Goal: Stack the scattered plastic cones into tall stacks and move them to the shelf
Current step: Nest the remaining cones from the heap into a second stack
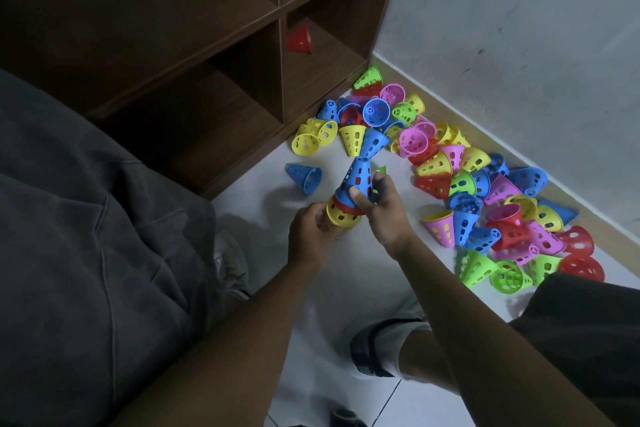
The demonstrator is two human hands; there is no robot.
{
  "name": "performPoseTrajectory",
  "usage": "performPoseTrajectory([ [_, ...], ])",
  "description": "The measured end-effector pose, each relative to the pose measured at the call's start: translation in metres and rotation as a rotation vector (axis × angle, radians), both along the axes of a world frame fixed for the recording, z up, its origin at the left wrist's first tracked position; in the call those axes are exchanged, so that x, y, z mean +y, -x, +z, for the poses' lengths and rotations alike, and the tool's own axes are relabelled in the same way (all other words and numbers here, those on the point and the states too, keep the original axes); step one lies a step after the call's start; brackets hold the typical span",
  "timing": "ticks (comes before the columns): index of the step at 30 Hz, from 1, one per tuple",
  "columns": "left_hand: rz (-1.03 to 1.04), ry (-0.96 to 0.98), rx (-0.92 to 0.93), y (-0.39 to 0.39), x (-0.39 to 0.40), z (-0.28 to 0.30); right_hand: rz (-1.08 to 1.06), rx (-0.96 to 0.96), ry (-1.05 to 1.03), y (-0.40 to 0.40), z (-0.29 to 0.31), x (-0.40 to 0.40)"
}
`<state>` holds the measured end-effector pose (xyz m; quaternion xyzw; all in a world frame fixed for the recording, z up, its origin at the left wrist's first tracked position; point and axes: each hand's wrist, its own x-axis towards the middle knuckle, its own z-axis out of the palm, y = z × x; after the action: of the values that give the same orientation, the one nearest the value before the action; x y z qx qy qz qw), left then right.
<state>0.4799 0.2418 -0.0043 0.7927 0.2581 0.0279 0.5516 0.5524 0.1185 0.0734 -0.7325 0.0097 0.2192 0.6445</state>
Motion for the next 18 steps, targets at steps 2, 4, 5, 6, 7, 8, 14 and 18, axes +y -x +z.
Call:
performPoseTrajectory([
  [2, -0.019, 0.039, 0.013, 0.003, -0.001, 0.002, 0.019, -0.006, 0.018, 0.000, -0.006, -0.001],
  [4, -0.039, 0.098, 0.050, 0.003, -0.004, 0.002, 0.026, -0.029, 0.046, 0.000, -0.010, -0.003],
  [5, -0.046, 0.121, 0.068, 0.003, -0.006, 0.001, 0.020, -0.048, 0.069, -0.001, -0.012, -0.006],
  [6, -0.052, 0.139, 0.089, 0.003, -0.009, 0.001, 0.012, -0.069, 0.096, -0.001, -0.014, -0.009],
  [7, -0.061, 0.150, 0.104, 0.002, -0.012, 0.000, 0.004, -0.087, 0.125, -0.001, -0.015, -0.012],
  [8, -0.080, 0.152, 0.118, 0.001, -0.014, -0.002, 0.004, -0.115, 0.177, 0.000, -0.018, -0.016],
  [14, -0.078, 0.064, 0.152, 0.003, -0.019, -0.020, 0.010, -0.233, 0.446, 0.002, -0.039, -0.041],
  [18, -0.015, 0.012, 0.210, 0.002, -0.008, -0.021, 0.055, -0.289, 0.525, 0.001, -0.043, -0.042],
])
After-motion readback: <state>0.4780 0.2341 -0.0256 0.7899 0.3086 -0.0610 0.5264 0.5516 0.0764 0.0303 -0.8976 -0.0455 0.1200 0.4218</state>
